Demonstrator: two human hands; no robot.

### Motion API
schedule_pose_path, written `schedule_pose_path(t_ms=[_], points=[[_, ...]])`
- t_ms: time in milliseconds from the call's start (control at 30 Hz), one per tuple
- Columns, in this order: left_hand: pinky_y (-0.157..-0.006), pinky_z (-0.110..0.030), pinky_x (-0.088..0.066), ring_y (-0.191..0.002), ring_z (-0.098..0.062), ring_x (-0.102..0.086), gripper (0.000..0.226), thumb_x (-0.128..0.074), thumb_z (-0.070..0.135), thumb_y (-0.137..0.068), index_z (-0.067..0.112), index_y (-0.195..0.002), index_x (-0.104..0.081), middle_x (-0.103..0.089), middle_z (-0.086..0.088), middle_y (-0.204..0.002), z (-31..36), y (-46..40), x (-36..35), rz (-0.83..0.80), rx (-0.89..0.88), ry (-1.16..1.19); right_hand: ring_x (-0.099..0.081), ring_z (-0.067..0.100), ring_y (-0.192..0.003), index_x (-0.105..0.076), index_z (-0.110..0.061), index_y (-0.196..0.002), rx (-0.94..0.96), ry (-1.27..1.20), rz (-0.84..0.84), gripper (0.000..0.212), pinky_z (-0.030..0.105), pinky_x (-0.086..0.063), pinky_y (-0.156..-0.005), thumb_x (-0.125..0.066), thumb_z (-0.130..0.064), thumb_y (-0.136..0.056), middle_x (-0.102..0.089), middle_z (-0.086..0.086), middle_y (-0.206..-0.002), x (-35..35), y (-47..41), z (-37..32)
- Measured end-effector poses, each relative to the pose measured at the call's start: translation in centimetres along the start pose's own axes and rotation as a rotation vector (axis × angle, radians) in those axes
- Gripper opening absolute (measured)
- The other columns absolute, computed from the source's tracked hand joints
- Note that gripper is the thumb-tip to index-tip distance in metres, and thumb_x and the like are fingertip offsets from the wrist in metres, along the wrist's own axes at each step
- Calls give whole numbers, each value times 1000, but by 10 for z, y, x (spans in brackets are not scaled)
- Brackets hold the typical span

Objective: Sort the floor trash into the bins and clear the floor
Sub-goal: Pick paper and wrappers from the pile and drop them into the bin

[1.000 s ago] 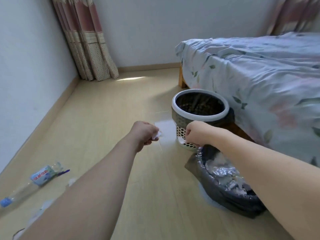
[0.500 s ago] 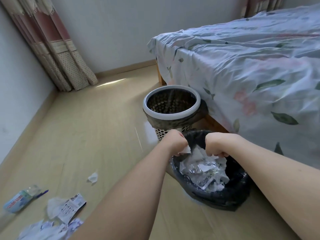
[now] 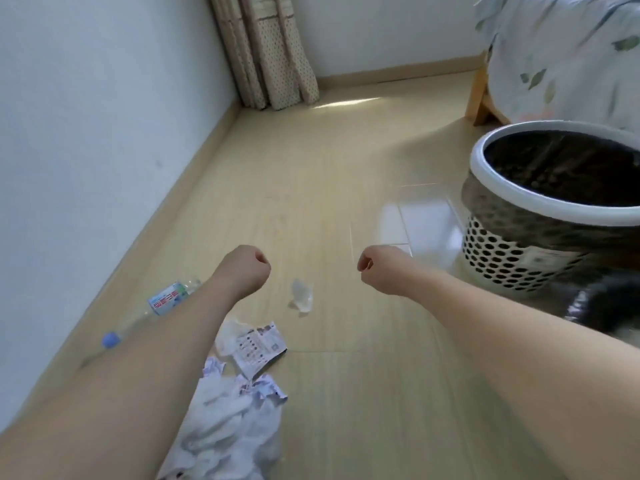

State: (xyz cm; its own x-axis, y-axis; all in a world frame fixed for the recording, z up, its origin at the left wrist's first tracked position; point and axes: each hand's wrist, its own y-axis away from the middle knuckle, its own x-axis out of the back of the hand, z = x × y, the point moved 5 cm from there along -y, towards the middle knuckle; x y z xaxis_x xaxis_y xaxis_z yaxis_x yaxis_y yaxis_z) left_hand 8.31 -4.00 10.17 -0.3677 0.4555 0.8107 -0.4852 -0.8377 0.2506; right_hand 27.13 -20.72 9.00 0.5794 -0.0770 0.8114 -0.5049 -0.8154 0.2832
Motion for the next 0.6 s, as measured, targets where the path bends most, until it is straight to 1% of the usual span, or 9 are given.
schedule_pose_path(t_ms=[100, 167, 200, 267, 333, 400, 433, 533, 600], points=[[-75, -33, -50, -91, -28, -63, 22, -47, 7, -87, 9, -90, -69, -69, -8, -95, -81, -19, 12, 52, 62, -128, -57, 23, -107, -56, -17, -125, 27, -7, -41, 36, 27, -45, -80, -46, -13, -91, -55, 5, -129, -63, -51, -33], [-77, -29, -47, -99, -24, -61, 23, -46, 7, -87, 12, -96, -67, -67, -2, -106, -131, -29, 3, 27, 114, -176, -55, 25, -112, -47, -17, -137, 54, 26, -82, 45, 30, -46, -86, -46, -13, -92, -48, 7, -136, -109, -79, -56], [-80, -28, -45, -105, -23, -58, 25, -46, 8, -88, 15, -102, -65, -64, 2, -112, -146, -32, -5, 1, 123, -207, -55, 26, -112, -43, -17, -140, 60, 49, -90, 48, 33, -47, -89, -46, -14, -92, -44, 8, -137, -126, -86, -59], [-88, -28, -43, -115, -22, -54, 35, -50, 12, -88, 17, -122, -59, -58, 0, -123, -175, -38, -25, -53, 126, -252, -54, 30, -111, -41, -15, -139, 51, 109, -98, 48, 37, -48, -88, -44, -14, -92, -41, 10, -133, -161, -99, -63], [-92, -32, -44, -117, -25, -53, 44, -53, 17, -88, 18, -132, -52, -55, -6, -131, -195, -45, -45, -108, 98, -336, -50, 32, -110, -46, -10, -125, 41, 207, -83, 36, 37, -45, -81, -38, -9, -90, -41, 11, -126, -189, -107, -59], [-91, -36, -43, -113, -27, -54, 38, -51, 18, -90, 19, -128, -51, -51, -7, -128, -201, -48, -59, -110, 37, -524, -46, 32, -103, -49, -9, -106, 60, 265, -28, 24, 37, -40, -75, -34, -4, -88, -47, 12, -116, -202, -109, -55], [-91, -37, -41, -110, -27, -54, 32, -48, 17, -90, 20, -122, -52, -52, -6, -123, -200, -47, -62, -82, 5, -616, -48, 32, -100, -50, -7, -102, 58, 245, -9, 22, 37, -41, -75, -35, -2, -87, -50, 13, -111, -205, -108, -55], [-89, -35, -34, -104, -23, -55, 17, -44, 14, -89, 24, -100, -51, -61, -1, -110, -197, -46, -64, -11, -19, -741, -56, 32, -97, -56, -4, -103, 29, 151, -24, 24, 39, -48, -80, -39, -1, -87, -57, 12, -106, -208, -104, -54], [-85, -35, -32, -101, -24, -55, 13, -44, 13, -89, 24, -93, -50, -63, -1, -103, -192, -44, -59, 21, 12, -707, -59, 29, -97, -60, -6, -102, 8, 57, -62, 23, 35, -50, -80, -42, -3, -87, -60, 9, -106, -205, -96, -55]])
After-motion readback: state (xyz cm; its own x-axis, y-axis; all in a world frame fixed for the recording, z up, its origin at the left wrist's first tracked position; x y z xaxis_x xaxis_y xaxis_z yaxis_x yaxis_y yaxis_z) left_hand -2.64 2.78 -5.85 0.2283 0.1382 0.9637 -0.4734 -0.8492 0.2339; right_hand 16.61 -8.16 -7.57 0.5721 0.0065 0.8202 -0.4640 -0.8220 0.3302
